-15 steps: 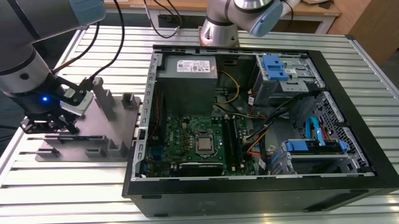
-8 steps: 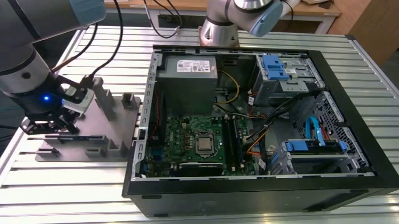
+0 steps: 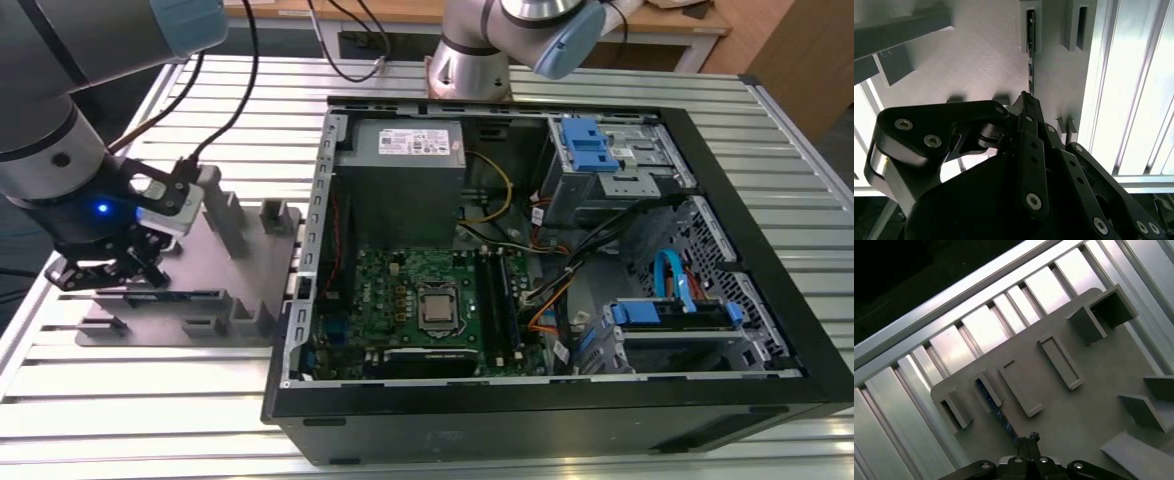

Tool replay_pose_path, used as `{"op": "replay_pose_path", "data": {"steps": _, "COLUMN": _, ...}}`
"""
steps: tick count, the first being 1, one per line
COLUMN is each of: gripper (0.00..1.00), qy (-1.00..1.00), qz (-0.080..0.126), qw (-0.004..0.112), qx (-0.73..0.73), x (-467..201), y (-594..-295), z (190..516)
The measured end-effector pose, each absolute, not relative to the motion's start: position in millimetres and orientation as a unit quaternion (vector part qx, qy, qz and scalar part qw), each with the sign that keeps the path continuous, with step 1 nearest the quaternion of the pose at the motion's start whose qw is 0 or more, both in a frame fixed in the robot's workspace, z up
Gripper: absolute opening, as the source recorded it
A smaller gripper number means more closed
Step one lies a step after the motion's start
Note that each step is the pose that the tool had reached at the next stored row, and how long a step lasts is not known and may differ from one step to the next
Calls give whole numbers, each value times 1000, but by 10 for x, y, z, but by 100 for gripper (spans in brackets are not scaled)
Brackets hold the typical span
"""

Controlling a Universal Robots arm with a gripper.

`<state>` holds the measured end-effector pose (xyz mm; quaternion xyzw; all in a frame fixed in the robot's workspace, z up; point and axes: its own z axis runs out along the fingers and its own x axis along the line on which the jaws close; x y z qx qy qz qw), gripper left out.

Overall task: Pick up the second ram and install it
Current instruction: 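Pick up the second ram and move it above second insertion slot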

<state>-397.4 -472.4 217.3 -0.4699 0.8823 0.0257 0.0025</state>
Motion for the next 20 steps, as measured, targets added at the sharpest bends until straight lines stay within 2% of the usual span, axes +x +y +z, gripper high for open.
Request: {"op": "replay_pose_path", "data": {"steps": 20, "gripper": 7, "qy": 833, "qz": 26, "qw": 0, "qx": -553, "x": -3973, "y": -4724, "z": 2173}}
